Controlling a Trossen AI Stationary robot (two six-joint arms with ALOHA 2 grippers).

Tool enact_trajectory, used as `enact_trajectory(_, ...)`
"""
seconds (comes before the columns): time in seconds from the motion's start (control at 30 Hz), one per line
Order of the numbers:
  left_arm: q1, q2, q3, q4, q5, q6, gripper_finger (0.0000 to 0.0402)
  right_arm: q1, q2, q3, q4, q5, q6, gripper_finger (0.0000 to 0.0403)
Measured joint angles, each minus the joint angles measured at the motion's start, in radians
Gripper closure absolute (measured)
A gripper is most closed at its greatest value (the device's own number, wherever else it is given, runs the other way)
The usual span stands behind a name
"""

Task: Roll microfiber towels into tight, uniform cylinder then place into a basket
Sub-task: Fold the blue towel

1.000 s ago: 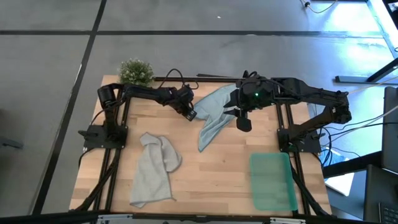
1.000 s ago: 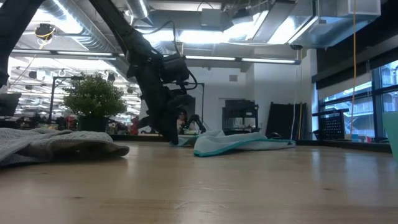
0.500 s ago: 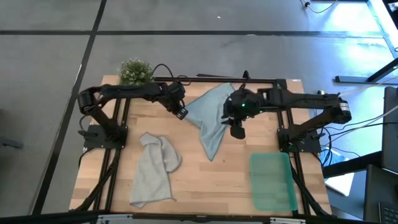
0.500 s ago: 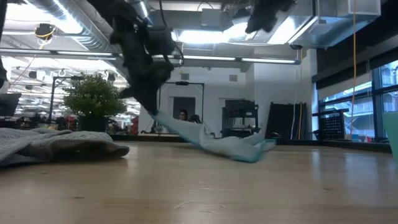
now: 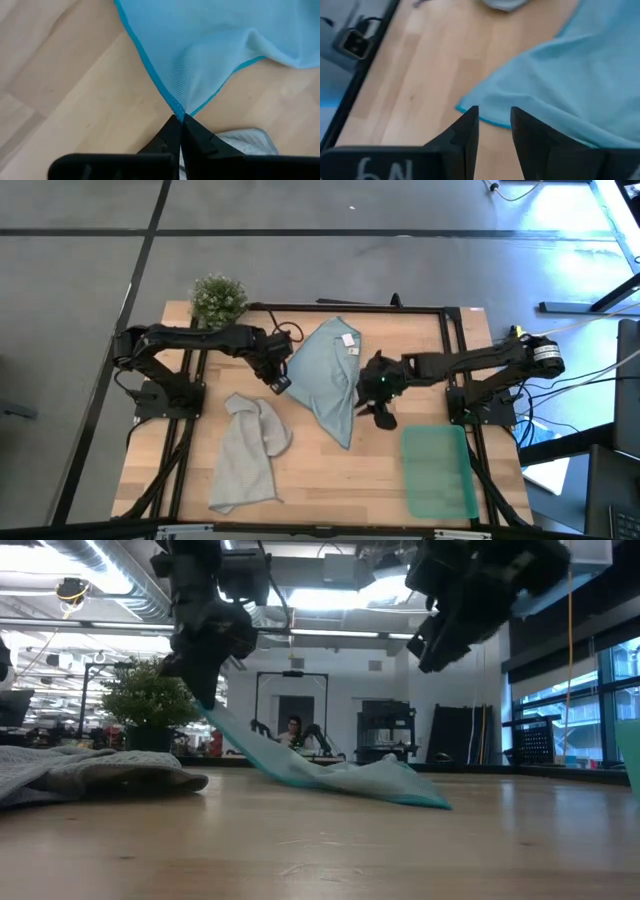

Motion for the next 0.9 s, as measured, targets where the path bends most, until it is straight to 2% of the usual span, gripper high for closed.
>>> enact_trajectory(0.17,-0.022,0.000,0.000,0.001,-0.001,-0.027,0.0401,0.093,0.025,-0.069,0.137,0.001,-0.031,0.0289)
enact_trajectory(0.4,-0.026,0.000,0.000,0.008,-0.003,-0.028,0.0401,0.190,0.143,-0.083,0.217,0.088,-0.057,0.0289)
enact_trajectory(0.53,-0.026,0.000,0.000,0.007,-0.002,-0.028,0.0401,0.199,0.215,-0.072,0.253,0.089,-0.052,0.0289)
enact_trajectory(0.9,-0.026,0.001,0.000,0.007,-0.002,-0.028,0.0401,0.199,0.311,-0.040,0.301,0.084,-0.116,0.0289)
